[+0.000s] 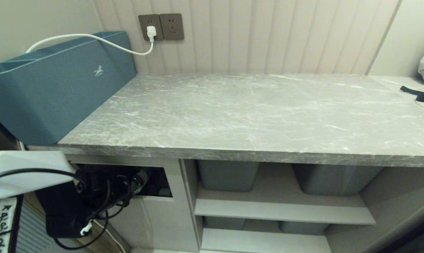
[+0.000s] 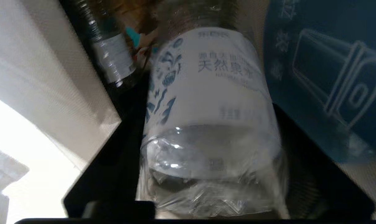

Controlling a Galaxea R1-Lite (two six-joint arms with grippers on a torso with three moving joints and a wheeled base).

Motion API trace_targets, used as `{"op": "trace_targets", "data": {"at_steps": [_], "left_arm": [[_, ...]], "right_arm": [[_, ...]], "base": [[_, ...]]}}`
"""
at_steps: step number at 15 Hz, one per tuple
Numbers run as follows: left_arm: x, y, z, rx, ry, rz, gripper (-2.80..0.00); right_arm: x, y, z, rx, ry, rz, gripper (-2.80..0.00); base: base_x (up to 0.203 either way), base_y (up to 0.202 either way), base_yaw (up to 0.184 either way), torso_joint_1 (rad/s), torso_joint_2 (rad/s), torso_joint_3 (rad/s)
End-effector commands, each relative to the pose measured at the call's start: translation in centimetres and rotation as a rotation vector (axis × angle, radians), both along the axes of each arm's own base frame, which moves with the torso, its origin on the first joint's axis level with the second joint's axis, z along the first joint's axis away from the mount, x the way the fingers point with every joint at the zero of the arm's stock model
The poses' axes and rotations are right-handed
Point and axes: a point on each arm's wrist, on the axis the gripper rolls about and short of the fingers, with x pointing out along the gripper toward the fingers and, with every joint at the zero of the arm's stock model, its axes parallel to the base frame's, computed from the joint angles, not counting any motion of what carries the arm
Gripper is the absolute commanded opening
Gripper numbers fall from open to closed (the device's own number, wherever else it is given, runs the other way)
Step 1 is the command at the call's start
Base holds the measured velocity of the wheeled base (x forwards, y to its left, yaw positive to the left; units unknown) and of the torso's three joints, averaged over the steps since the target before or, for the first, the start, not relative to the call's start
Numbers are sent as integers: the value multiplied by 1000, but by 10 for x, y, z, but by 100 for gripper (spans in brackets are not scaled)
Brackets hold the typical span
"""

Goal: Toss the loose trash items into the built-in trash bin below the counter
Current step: Put the garbage in the trash can

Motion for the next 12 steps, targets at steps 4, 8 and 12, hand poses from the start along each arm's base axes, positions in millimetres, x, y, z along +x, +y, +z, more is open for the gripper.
{"op": "trace_targets", "data": {"at_steps": [4, 8, 12], "left_arm": [[4, -6, -4, -14, 2, 11, 0], [10, -5, -1, -17, -21, 36, 0], [14, -8, 0, -9, -36, 50, 0]], "right_arm": [[0, 0, 0, 0, -2, 0, -280], [0, 0, 0, 0, -2, 0, -280], [0, 0, 0, 0, -1, 0, -280]], "base": [[0, 0, 0, 0, 0, 0], [0, 0, 0, 0, 0, 0], [0, 0, 0, 0, 0, 0]]}}
